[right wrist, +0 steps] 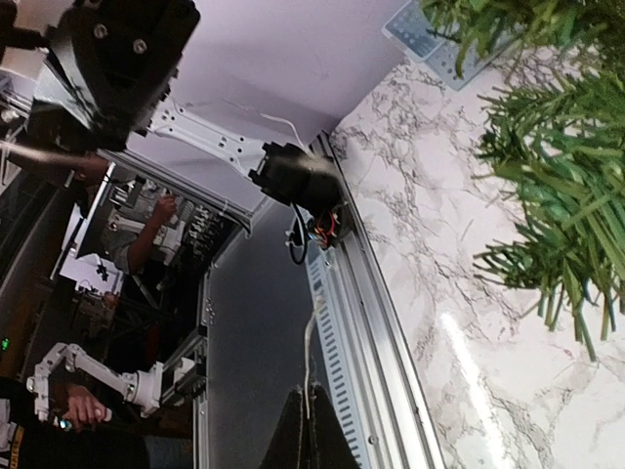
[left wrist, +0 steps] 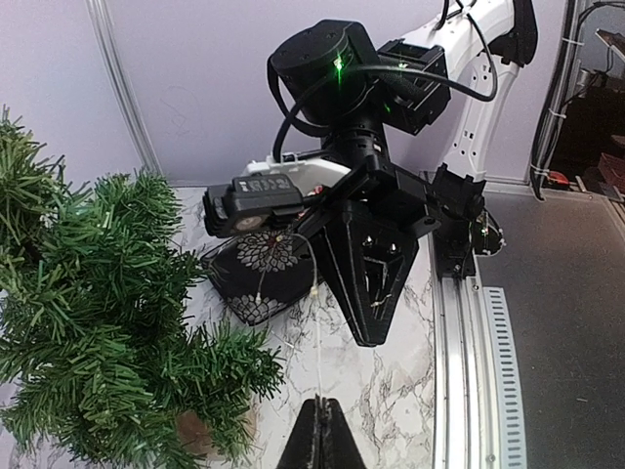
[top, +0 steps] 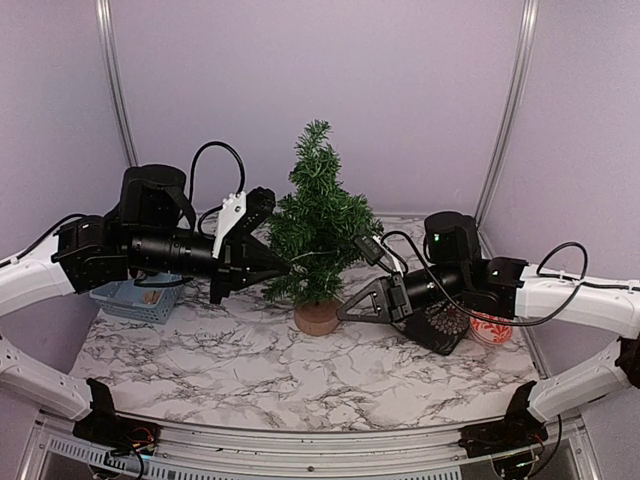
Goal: Decorate the small christmas tree
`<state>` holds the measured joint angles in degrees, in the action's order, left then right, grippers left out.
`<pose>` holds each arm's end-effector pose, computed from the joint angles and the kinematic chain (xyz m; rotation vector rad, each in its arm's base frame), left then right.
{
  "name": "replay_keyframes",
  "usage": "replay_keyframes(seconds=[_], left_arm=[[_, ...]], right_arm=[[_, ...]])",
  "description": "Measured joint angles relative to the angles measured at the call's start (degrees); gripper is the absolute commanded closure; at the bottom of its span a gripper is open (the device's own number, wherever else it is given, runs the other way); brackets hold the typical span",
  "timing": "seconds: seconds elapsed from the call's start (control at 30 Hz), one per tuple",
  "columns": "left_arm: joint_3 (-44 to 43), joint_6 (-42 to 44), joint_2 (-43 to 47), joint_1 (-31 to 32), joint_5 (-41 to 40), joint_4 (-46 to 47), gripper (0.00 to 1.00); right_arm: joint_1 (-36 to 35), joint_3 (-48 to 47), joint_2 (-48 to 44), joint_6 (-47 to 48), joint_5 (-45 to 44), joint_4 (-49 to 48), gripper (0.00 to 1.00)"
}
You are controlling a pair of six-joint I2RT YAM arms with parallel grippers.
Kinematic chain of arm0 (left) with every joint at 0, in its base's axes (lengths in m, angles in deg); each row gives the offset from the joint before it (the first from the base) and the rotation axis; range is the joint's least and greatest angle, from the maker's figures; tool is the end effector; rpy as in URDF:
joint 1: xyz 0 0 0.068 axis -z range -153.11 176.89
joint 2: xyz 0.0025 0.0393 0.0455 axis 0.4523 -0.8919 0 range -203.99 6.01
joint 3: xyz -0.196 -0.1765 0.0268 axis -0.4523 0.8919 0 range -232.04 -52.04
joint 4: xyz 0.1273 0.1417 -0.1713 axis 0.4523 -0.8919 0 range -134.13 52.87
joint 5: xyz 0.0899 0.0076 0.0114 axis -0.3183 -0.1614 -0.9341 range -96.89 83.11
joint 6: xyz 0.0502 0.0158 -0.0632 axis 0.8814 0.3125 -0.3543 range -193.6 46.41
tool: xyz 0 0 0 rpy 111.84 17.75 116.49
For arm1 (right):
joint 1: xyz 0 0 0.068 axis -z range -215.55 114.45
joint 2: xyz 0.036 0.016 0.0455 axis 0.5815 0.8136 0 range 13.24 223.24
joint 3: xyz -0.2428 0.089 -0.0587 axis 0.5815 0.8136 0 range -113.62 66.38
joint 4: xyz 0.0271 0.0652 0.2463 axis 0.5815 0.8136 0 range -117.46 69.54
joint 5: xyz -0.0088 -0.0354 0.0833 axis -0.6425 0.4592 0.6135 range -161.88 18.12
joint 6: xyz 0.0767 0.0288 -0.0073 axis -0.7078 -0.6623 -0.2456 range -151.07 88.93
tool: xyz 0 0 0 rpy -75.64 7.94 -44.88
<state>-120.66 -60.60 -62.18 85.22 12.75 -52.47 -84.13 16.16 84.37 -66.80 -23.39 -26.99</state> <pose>0.1373 -0.2683 0.3767 1.3045 1.3872 -0.8606 0.1551 0.2569 0.2821 -0.9012 2.0719 1.7102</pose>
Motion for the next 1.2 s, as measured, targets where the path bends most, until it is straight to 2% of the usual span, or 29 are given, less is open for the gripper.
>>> replay_keyframes(seconds=[0.13, 0.3, 0.53, 0.67, 0.83, 1.2], left_arm=[[1.0, -2.1, 2.2, -2.3, -0.9, 0.1, 1.0], [5.4, -6.3, 7.6, -9.7, -1.0, 0.3, 1.0], [7.1, -5.2, 8.3, -12.8, 3.3, -3.8, 1.0], [7.4, -4.8, 7.9, -13.7, 5.7, -5.6, 1.0], [5.1, -5.5, 5.9, -14.2, 7.8, -5.9, 1.0], [-5.8, -9.1, 3.3, -14.1, 5.9, -1.6, 1.0]], right_arm=[[0.0, -1.0, -0.8, 7.1, -3.5, 8.7, 1.0], [0.0, -1.1, -6.0, 17.1, -11.5, 19.4, 1.0], [0.0, -3.3, -12.5, 27.9, -21.8, 30.4, 1.0], [0.0, -4.2, -14.4, 29.9, -23.4, 31.8, 1.0], [0.0, -8.0, -12.5, 29.9, -24.0, 33.2, 1.0], [0.0, -27.9, -3.5, 29.8, -25.8, 30.2, 1.0]])
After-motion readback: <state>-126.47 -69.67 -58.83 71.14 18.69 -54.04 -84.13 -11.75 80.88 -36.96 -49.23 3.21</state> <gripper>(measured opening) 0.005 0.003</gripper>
